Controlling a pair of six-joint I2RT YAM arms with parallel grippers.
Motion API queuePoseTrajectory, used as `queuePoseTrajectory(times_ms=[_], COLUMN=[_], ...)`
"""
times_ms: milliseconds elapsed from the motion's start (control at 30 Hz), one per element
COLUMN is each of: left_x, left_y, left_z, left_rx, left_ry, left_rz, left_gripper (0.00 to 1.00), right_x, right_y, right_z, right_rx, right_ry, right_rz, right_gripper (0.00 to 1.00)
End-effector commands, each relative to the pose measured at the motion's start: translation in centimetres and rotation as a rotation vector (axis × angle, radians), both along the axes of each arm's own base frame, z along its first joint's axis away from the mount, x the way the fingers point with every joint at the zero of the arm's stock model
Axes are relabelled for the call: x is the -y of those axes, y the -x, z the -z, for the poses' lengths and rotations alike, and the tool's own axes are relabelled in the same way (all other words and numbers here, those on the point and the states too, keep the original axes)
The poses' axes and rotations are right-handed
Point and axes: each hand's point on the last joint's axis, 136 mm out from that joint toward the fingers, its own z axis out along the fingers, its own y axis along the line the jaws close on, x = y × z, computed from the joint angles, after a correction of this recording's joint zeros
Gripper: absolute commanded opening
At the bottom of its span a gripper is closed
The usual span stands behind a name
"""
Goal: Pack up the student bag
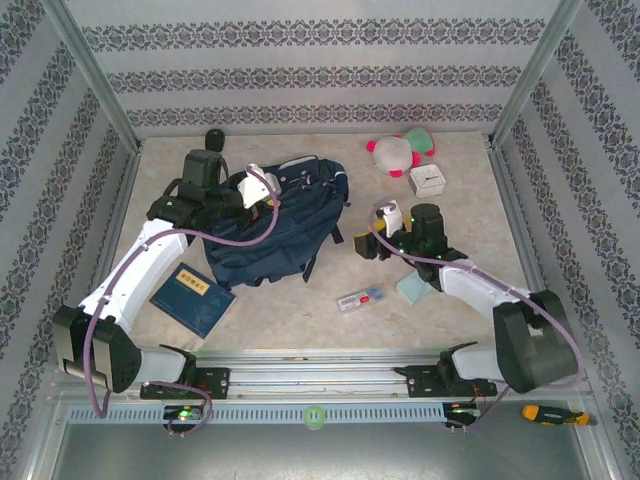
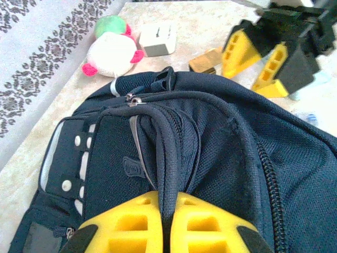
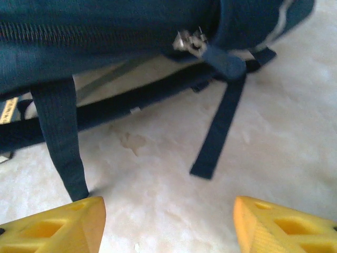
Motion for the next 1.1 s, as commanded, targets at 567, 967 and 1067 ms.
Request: queuePoseTrajectory(times_ms=[567,967,1067], left_x=[-0.4,-0.9,-1.0], left_y=[2.5,1.6,1.5], left_z=[-6.7,-5.8,-5.7], left_rx=[0.163,0.185,0.188], left_ry=[0.164,0.139,0.134], left_rz=[0.162,0.118,0.104], left_gripper=[0.0,0.0,0.0], right_x=[-5.5,-5.2,-5.1], right_y=[-3.0,-1.1,-1.3], right_z=[-2.7,-4.3,-4.5], right_rx=[0.259,0.258,0.253], right_ry=[-0.086,-0.171,-0.177], right_rz=[-0.339,-0.436,-0.421], right_gripper=[0.65,0.16,0.03])
